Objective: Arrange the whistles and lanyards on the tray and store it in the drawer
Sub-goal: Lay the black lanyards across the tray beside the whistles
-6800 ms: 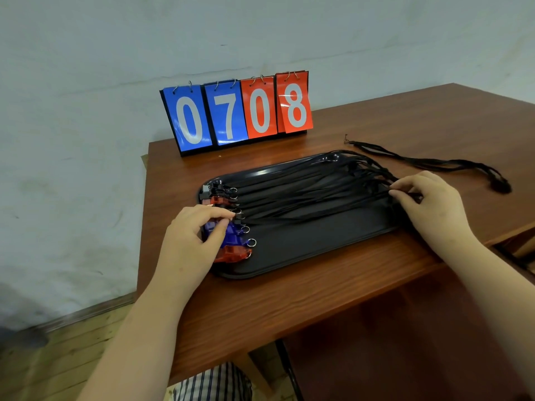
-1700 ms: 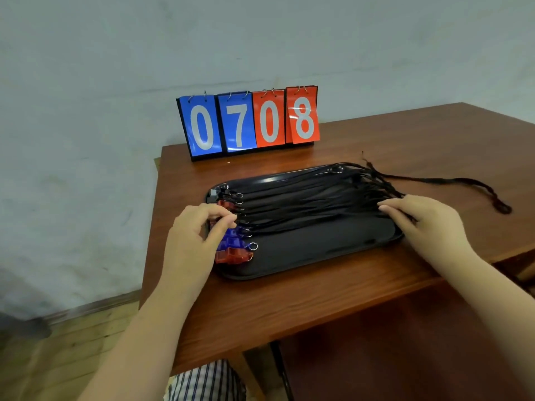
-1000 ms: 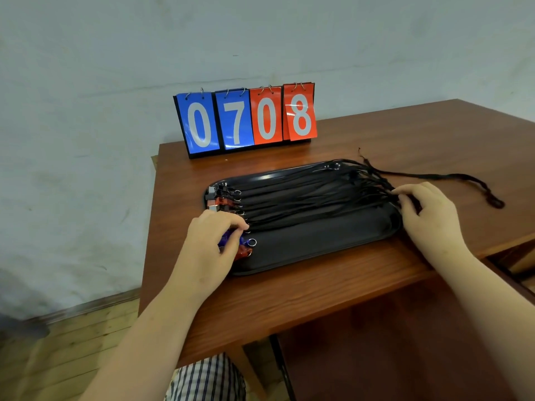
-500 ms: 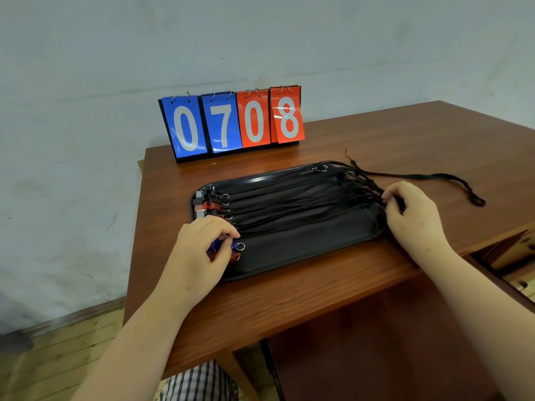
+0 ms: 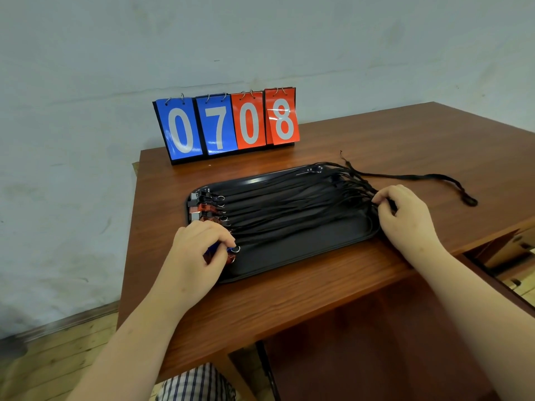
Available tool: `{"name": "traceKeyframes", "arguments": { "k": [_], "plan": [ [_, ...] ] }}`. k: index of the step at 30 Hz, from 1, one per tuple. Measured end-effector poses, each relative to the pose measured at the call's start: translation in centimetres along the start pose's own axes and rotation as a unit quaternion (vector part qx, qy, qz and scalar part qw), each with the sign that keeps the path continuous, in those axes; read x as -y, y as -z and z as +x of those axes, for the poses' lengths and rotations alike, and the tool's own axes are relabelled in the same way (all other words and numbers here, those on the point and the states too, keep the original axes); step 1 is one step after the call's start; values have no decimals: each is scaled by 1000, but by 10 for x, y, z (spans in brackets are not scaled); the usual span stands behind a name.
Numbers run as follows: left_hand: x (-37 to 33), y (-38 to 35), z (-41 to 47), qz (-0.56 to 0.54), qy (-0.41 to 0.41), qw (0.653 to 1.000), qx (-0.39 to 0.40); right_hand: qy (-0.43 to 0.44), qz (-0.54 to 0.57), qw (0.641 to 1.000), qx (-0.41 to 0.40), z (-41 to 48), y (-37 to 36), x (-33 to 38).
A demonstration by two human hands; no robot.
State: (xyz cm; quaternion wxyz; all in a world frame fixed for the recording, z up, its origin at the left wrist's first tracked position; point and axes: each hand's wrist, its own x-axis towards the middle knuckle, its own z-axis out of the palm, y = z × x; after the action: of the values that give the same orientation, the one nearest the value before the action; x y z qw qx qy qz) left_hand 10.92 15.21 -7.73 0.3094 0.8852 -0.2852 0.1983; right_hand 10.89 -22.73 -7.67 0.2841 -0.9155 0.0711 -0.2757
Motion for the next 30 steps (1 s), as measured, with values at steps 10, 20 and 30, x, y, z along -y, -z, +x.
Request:
{"name": "traceKeyframes", "arguments": {
  "k": [10,20,30],
  "plan": [
    [1,1,1,14,8,1000,12,5,-1,1000,6,0,1,1],
    [4,-4,1,26,17,999,10,8,3,1000,1,1,0,0],
    [3,-5,1,29,17,999,18,6,-1,1000,-4,1,0,-1]
  ]
}}
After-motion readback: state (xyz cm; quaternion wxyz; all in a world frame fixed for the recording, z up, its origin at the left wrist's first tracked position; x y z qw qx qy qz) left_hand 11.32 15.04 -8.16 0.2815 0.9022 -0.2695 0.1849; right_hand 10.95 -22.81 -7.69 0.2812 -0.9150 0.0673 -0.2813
